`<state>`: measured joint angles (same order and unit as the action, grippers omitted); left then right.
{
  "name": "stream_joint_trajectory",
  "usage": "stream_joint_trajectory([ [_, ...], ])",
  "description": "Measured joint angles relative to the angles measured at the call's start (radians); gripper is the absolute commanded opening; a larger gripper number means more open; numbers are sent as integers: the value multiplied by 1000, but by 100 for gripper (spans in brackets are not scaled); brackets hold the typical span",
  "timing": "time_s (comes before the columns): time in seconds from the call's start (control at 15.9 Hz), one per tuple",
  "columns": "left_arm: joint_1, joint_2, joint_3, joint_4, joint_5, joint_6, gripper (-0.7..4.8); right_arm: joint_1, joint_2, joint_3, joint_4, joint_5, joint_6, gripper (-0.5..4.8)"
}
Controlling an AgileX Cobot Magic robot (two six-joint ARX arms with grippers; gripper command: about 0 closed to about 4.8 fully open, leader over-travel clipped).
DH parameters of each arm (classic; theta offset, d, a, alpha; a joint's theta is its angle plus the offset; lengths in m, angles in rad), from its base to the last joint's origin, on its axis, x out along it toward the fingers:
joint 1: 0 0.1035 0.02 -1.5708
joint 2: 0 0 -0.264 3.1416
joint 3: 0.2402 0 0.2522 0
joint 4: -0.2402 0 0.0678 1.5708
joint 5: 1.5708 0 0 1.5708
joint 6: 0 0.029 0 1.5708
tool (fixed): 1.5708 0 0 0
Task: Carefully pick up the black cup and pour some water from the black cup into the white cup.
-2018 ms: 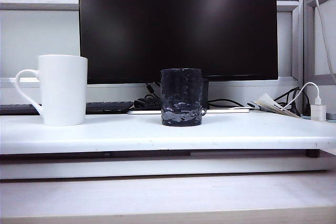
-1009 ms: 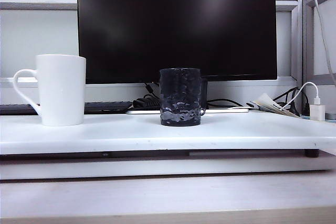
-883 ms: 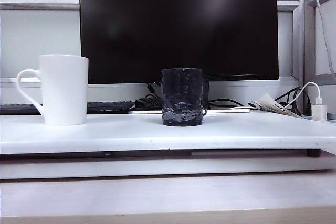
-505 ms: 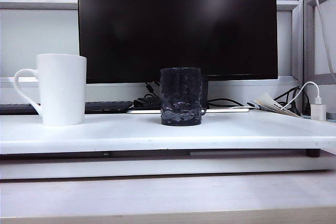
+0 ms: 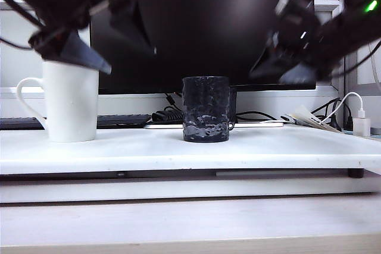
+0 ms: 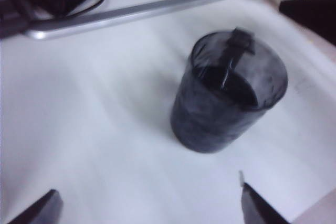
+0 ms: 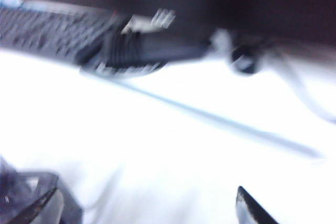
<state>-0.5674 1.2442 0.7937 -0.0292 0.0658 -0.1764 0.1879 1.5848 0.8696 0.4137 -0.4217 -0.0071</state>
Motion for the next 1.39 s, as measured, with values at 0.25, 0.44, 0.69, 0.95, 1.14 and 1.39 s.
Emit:
stream_joint_trajectory([
  [0.25,-3,3,0,11,-1,0,479,23,15,0,-65,-51,0,417],
  [0.44,-4,2,0,11,1,0,479,60,15,-22,-103,-66,-10,417],
  [0.69,-6,2,0,7,2,0,479,143,54,-50,-40,3,-118,418],
  [0.95,-8,-5,0,-14,3,-13,479,145,142,-49,178,47,-118,418],
  [1.14,-14,-5,0,-42,5,-19,479,150,212,-49,276,47,-59,418],
  [1.39,-13,-5,0,-43,5,-19,479,170,283,-49,418,55,16,416],
])
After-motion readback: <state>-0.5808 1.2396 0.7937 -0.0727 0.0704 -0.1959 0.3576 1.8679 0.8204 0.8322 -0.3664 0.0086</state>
